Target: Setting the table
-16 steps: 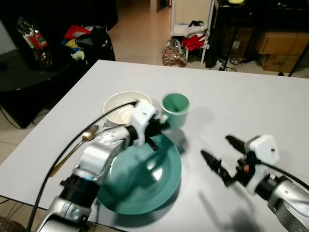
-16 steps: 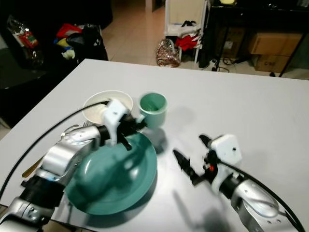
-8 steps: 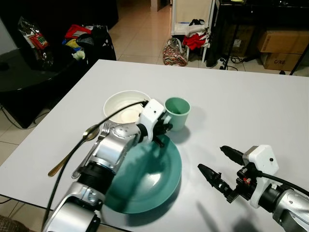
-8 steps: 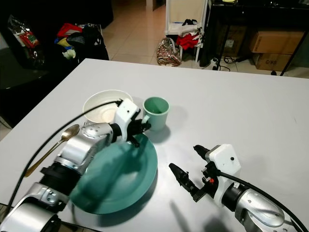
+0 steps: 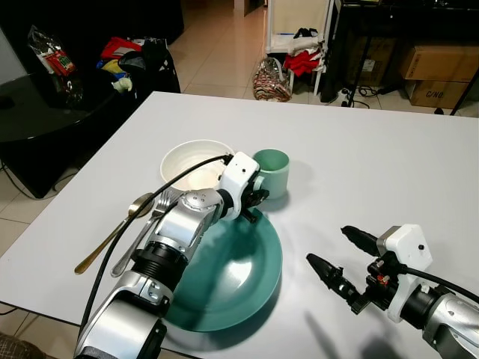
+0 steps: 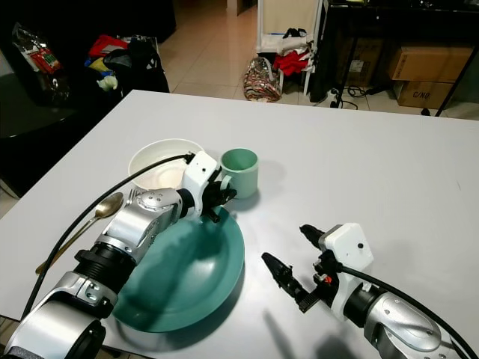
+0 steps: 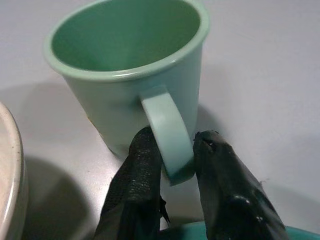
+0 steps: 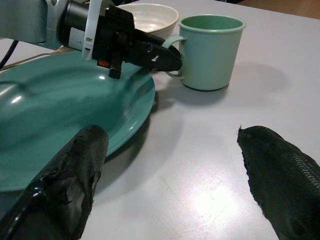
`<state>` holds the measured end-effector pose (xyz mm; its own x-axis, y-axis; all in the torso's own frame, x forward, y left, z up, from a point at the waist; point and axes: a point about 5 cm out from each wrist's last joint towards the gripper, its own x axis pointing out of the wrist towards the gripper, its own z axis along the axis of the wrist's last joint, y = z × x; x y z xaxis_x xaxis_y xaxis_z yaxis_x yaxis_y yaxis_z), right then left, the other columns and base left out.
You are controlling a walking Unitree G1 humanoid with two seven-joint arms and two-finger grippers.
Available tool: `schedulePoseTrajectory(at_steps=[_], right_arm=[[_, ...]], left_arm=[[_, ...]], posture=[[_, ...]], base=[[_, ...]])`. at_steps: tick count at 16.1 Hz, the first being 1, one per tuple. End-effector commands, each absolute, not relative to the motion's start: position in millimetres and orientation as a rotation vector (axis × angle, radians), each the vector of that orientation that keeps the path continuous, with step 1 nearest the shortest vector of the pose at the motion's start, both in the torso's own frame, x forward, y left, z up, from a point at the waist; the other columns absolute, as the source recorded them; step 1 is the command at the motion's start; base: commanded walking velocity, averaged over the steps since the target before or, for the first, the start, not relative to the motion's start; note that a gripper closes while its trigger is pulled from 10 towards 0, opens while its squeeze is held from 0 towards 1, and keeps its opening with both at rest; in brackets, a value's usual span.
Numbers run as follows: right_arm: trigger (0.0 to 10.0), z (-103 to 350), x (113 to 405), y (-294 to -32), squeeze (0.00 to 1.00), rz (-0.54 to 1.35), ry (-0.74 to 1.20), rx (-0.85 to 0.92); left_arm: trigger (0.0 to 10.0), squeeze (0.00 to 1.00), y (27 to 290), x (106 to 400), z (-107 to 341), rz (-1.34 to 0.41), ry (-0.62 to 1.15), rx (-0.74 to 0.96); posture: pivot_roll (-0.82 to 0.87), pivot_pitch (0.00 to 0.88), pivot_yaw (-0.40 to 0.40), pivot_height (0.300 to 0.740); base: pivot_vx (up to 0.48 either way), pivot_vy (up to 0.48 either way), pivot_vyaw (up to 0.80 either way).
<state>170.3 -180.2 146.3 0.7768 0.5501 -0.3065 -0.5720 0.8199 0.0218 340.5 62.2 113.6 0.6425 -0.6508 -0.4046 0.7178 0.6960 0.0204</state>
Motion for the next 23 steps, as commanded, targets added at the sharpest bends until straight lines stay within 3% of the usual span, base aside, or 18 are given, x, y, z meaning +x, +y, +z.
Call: schedulePoseTrajectory(at_steps=[1, 8, 9, 17, 19, 21, 23], right_arm=[[10.0, 149, 170, -179, 0.0, 0.616, 0.299, -0.081], [10.0, 149, 170, -180, 0.0, 0.622, 0.301, -0.087], [10.0, 150, 169, -181, 0.0, 0.624, 0.303, -0.091], [10.0, 157, 171, -177, 0.0, 0.629, 0.263, -0.062], [10.0, 159, 173, -173, 0.0, 0.604, 0.236, -0.043], [10.0, 161, 183, -170, 0.0, 0.494, 0.173, -0.042], [10.0, 161, 187, -171, 0.0, 0.456, 0.153, -0.047]], left_arm=[[10.0, 1.0, 65, 344, 118, -0.771, 0.368, 0.195], [10.0, 1.0, 69, 344, 125, -0.798, 0.32, 0.21], [10.0, 0.0, 75, 339, 129, -0.82, 0.307, 0.22], [10.0, 0.0, 118, 311, 179, -0.814, 0.127, 0.168], [10.0, 0.0, 134, 296, 193, -0.692, 0.061, 0.108], [10.0, 0.0, 156, 279, 200, -0.431, -0.029, 0.11], [10.0, 0.0, 158, 276, 200, -0.398, -0.044, 0.118]], posture=[[-0.07, 0.0, 0.086, 0.74], [-0.07, 0.0, 0.083, 0.74], [-0.07, 0.0, 0.083, 0.74], [-0.06, 0.0, 0.068, 0.74], [-0.04, 0.0, 0.039, 0.74], [0.0, 0.0, 0.005, 0.74], [0.01, 0.0, 0.002, 0.74]], base=[[0.0, 0.0, 0.0], [0.0, 0.0, 0.0], [0.0, 0.0, 0.0], [0.0, 0.0, 0.0], [0.0, 0.0, 0.0], [0.0, 0.0, 0.0], [0.0, 0.0, 0.0]])
